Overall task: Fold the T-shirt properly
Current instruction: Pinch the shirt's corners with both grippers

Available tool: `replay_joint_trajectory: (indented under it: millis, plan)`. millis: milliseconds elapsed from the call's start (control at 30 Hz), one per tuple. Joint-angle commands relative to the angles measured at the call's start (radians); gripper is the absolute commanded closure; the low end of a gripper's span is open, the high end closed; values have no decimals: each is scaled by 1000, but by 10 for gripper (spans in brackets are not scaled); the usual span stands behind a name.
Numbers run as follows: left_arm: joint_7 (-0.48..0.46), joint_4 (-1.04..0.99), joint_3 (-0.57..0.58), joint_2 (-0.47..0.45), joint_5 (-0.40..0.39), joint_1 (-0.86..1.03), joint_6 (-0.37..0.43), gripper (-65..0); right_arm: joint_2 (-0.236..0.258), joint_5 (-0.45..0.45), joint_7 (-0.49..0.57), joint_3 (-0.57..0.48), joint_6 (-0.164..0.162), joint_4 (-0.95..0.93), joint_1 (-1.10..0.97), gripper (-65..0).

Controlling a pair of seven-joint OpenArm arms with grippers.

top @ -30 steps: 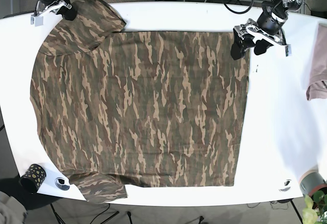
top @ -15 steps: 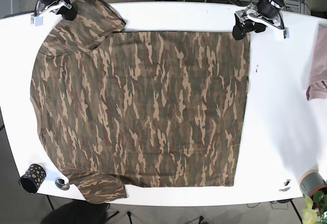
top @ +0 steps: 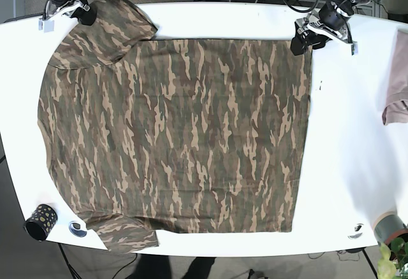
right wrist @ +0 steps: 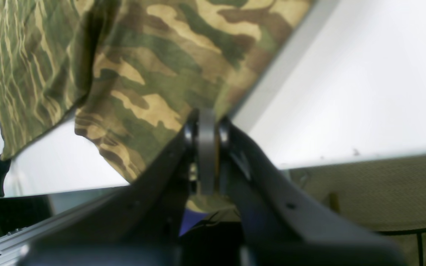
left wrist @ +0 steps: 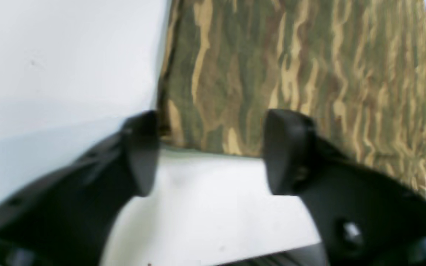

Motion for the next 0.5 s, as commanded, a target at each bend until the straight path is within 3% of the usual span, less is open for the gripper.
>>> replay_joint_trajectory:
  millis: [0, 233, 467]
  plan:
    - [-13, 2, -2, -6, -14, -9, -13, -312, 15, 11, 6, 7, 9, 17, -8, 0]
    - [-13, -46, -2, -4, -12, -53, -13, -257, 13, 11, 6, 7, 9, 17, -8, 0]
    - [-13, -64, -2, 33, -4, -78, -13, -121, 13, 13, 6, 7, 9, 17, -6, 0]
